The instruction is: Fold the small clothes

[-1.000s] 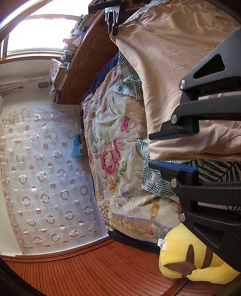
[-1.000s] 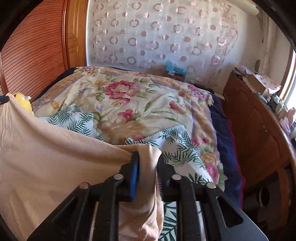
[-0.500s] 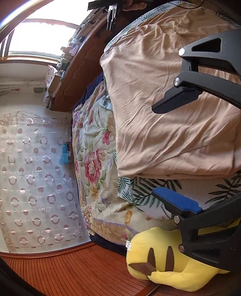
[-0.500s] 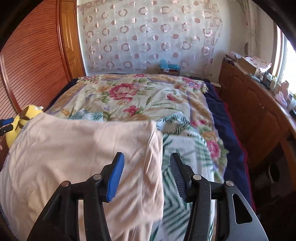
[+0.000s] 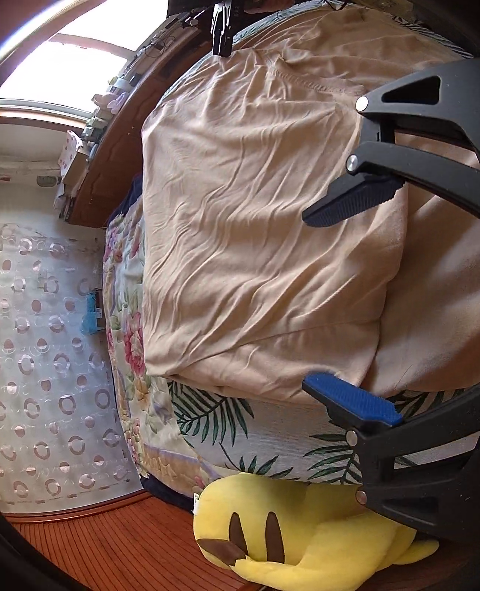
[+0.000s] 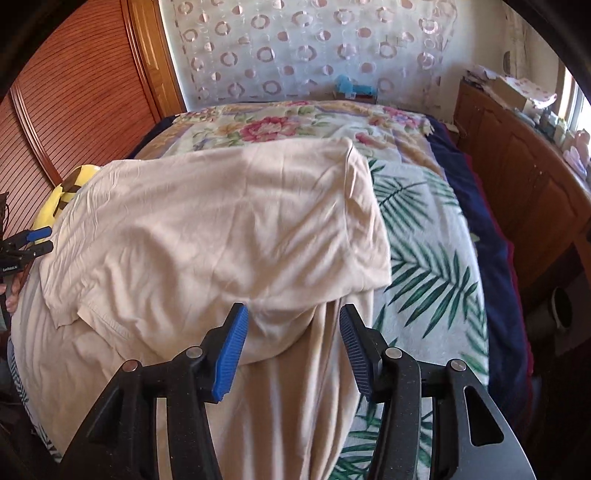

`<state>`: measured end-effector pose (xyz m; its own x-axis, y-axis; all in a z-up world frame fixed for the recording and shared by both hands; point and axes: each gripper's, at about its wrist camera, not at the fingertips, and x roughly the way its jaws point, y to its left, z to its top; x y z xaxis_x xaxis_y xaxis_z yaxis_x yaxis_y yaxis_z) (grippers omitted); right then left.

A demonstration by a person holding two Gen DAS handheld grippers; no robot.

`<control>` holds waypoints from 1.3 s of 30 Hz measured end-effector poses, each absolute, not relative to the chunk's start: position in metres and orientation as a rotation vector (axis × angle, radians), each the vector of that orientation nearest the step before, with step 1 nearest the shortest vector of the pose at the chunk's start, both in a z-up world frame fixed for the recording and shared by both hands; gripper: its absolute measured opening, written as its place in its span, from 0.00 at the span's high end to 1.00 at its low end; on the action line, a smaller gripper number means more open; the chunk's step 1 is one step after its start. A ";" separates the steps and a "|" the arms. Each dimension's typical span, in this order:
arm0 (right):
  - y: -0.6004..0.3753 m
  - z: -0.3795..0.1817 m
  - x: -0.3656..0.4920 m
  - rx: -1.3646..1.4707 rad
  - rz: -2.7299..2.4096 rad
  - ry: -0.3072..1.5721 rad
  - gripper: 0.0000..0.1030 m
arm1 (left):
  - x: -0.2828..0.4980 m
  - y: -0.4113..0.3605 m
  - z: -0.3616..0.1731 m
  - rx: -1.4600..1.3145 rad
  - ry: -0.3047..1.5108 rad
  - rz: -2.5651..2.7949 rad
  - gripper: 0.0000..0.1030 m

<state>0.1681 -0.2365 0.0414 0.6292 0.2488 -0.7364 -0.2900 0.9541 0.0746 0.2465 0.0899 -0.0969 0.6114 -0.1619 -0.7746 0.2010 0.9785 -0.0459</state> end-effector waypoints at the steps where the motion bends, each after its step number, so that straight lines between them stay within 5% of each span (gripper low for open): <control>1: -0.237 0.041 0.169 -0.047 0.310 0.845 0.48 | 0.246 0.090 -0.099 0.049 0.894 -0.209 0.20; 25: -0.216 0.029 0.186 -0.110 0.249 0.737 0.48 | 0.239 0.093 -0.106 0.038 0.887 -0.142 0.13; 29: -0.215 0.028 0.186 -0.126 0.244 0.737 0.48 | 0.227 0.103 -0.094 -0.057 0.840 -0.165 0.28; 35: -0.218 0.028 0.189 -0.120 0.253 0.738 0.48 | 0.217 0.120 -0.081 -0.133 0.810 -0.137 0.64; 39: -0.219 0.028 0.189 -0.118 0.255 0.738 0.48 | 0.216 0.121 -0.086 -0.093 0.832 -0.073 0.65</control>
<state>0.1892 -0.2187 0.0282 0.7111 0.1879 -0.6775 -0.2704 0.9626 -0.0167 0.2157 0.1206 -0.0855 0.6715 -0.1010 -0.7341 0.0280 0.9934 -0.1110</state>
